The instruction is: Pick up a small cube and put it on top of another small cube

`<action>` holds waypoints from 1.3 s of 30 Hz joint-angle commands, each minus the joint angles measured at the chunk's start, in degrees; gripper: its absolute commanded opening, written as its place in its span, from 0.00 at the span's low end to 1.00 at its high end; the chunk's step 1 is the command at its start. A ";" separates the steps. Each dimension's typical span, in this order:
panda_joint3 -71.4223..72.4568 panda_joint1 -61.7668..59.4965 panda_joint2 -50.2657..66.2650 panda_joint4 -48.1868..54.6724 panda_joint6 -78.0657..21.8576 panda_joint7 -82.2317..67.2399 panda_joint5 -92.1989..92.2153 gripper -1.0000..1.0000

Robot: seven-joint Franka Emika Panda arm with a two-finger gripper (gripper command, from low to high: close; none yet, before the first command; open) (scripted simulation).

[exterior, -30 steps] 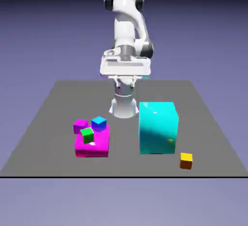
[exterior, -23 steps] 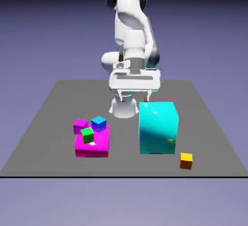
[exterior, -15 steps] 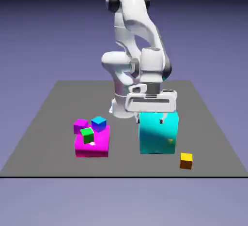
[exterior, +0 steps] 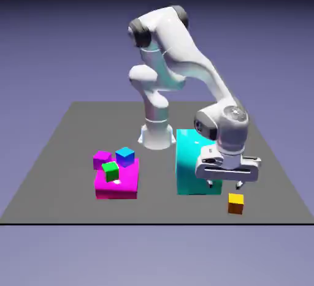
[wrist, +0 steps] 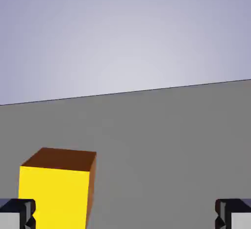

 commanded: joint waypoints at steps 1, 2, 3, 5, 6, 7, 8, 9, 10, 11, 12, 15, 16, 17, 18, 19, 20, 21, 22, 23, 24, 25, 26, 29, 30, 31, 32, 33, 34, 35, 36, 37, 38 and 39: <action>1.30 -0.47 2.08 1.37 -1.32 1.60 -0.68 0.50; 2.60 -0.95 4.16 2.73 -2.63 3.20 -1.35 0.50; 3.90 -1.42 6.23 4.09 -3.95 4.79 -2.03 0.50; 4.83 -1.76 7.72 5.07 -4.89 5.94 -2.52 0.50; 3.11 -0.44 9.79 4.99 -2.71 6.76 -4.04 0.50; 1.38 0.88 11.87 4.90 -0.54 7.59 -5.57 0.50; -0.34 2.21 13.94 4.81 1.63 8.42 -7.10 0.50; -0.63 2.43 14.29 4.80 2.00 8.56 -7.36 0.50; -0.63 2.43 14.29 4.80 2.00 8.56 -7.36 0.00; -0.63 2.43 14.29 4.80 2.00 8.56 -7.36 0.00; 1.10 1.11 12.22 4.88 -0.18 7.73 -5.83 0.00; 3.14 -1.60 5.99 3.92 -5.16 4.45 -1.97 0.00; 1.11 -1.41 3.91 2.53 -5.48 2.66 -1.30 0.00; -0.92 -1.21 1.84 1.15 -5.81 0.88 -0.64 0.00; -2.95 -1.02 -0.24 -0.23 -6.14 -0.90 0.02 0.00; -4.98 -0.83 -2.32 -1.62 -6.46 -2.69 0.68 0.00; -7.00 -0.63 -4.39 -3.00 -6.79 -4.47 1.34 0.00; -9.03 -0.44 -6.47 -4.39 -7.11 -6.26 2.00 0.00; -11.06 -0.25 -8.55 -5.77 -7.44 -8.04 2.66 0.00; -13.09 -0.05 -10.62 -7.15 -7.76 -9.83 3.32 0.00; -15.12 0.14 -12.70 -8.54 -8.09 -11.61 3.98 0.00; -17.15 0.34 -14.78 -9.92 -8.42 -13.40 4.64 0.00; -19.18 0.53 -16.85 -11.31 -8.74 -15.18 5.30 0.00; -25.26 1.11 -23.08 -15.46 -9.72 -20.54 7.28 0.00; -27.29 1.30 -25.16 -16.84 -10.04 -22.32 7.94 0.00; -29.32 1.50 -27.23 -18.23 -10.37 -24.11 8.60 0.00; -31.35 1.69 -29.31 -19.61 -10.69 -25.89 9.27 0.00; -33.38 1.88 -31.39 -20.99 -11.02 -27.68 9.93 0.00; -35.40 2.08 -33.46 -22.38 -11.35 -29.46 10.59 0.00; -37.43 2.27 -35.54 -23.76 -11.67 -31.25 11.25 0.00; -39.46 2.46 -37.62 -25.15 -12.00 -33.03 11.91 0.00; -41.49 2.66 -39.69 -26.53 -12.32 -34.81 12.57 0.00; -43.52 2.85 -41.77 -27.92 -12.65 -36.60 13.23 0.00; -45.55 3.05 -43.85 -29.30 -12.97 -38.38 13.89 0.00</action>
